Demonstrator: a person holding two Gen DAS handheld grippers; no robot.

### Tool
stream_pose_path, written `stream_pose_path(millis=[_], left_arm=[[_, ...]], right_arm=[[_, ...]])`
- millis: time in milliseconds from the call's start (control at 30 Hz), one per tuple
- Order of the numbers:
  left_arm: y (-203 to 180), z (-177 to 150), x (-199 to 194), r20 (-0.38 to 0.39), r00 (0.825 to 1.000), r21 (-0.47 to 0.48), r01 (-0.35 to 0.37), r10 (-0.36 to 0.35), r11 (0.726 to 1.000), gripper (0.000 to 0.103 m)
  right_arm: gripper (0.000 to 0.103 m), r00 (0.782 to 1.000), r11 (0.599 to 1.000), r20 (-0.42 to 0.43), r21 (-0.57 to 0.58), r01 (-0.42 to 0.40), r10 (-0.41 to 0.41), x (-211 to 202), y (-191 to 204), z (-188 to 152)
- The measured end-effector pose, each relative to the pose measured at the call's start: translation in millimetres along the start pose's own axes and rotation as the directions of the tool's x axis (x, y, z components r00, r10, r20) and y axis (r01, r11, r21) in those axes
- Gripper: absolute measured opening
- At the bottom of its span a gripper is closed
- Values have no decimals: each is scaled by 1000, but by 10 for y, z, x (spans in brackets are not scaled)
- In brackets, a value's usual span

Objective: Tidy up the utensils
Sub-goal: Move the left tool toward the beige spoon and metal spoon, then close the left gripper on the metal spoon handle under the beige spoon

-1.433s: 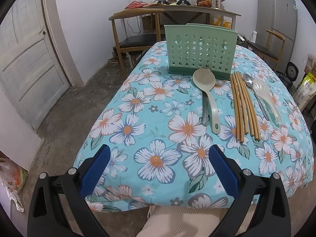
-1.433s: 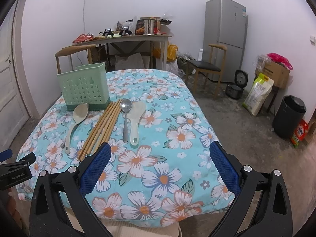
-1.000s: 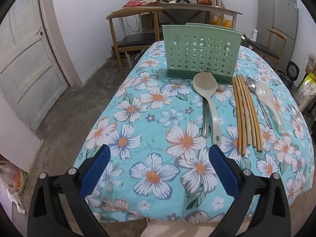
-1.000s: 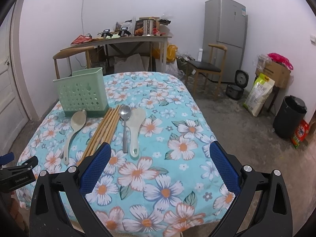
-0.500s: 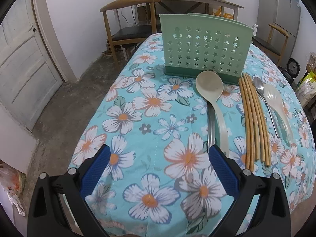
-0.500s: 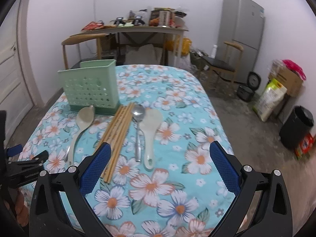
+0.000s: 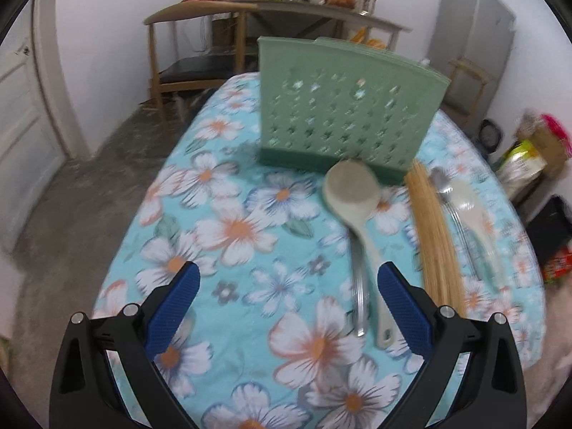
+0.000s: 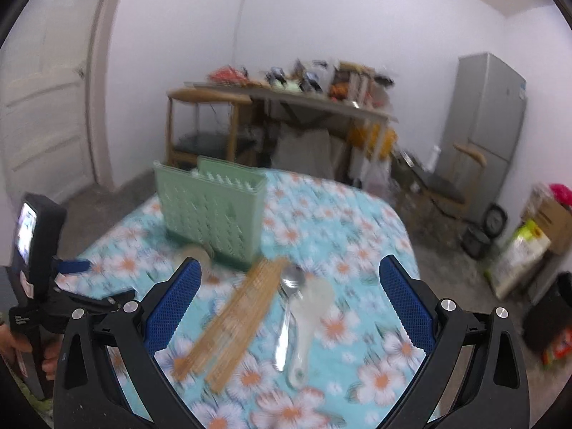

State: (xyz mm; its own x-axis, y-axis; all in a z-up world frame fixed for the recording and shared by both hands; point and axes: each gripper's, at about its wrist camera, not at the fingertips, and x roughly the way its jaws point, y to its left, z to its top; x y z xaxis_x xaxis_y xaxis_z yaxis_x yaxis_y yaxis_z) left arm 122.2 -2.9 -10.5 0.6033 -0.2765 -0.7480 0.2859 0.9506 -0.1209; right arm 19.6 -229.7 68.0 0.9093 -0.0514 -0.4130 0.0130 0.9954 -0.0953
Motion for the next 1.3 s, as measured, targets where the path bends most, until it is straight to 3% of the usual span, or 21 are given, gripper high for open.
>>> stream_pose_path(millis=[67,300,433,533,633,767,933,1133,1300], left_arm=[[21,13,10,4,999,-5,41,-41,999,97],[26,-72,121,-24,985,-29,171,-171,985,97],[-51,-154,160,-39,979,23,203,-202,979,95],[-119,-192,197,-58,970,45,238,-236,970,81],[-162,-206,325,-103,961,37,263,-258,964,60],[-156,-199,447,-134,947,-12,293,-292,956,51],[-188,-172,494,-169,924,-38,341,-342,939,32],[-40,-143,531,-184,891,-176,385,-414,906,29],[101,-163,517,-167,887,-253,384,-431,888,29]], right_arm=[[95,997,996,28,49,-71,70,75,-27,-25],[95,973,966,-81,163,-200,215,406,42,-83],[94,929,917,-155,280,-284,335,586,31,-194],[85,901,888,-191,337,-312,389,663,23,-265],[85,892,878,-196,354,-323,407,661,9,-298],[85,892,879,-194,345,-328,409,607,-20,-311],[85,886,869,-195,367,-331,420,605,-99,-350],[85,890,865,-178,375,-332,419,537,-169,-385],[85,891,862,-171,384,-332,420,471,-217,-408]])
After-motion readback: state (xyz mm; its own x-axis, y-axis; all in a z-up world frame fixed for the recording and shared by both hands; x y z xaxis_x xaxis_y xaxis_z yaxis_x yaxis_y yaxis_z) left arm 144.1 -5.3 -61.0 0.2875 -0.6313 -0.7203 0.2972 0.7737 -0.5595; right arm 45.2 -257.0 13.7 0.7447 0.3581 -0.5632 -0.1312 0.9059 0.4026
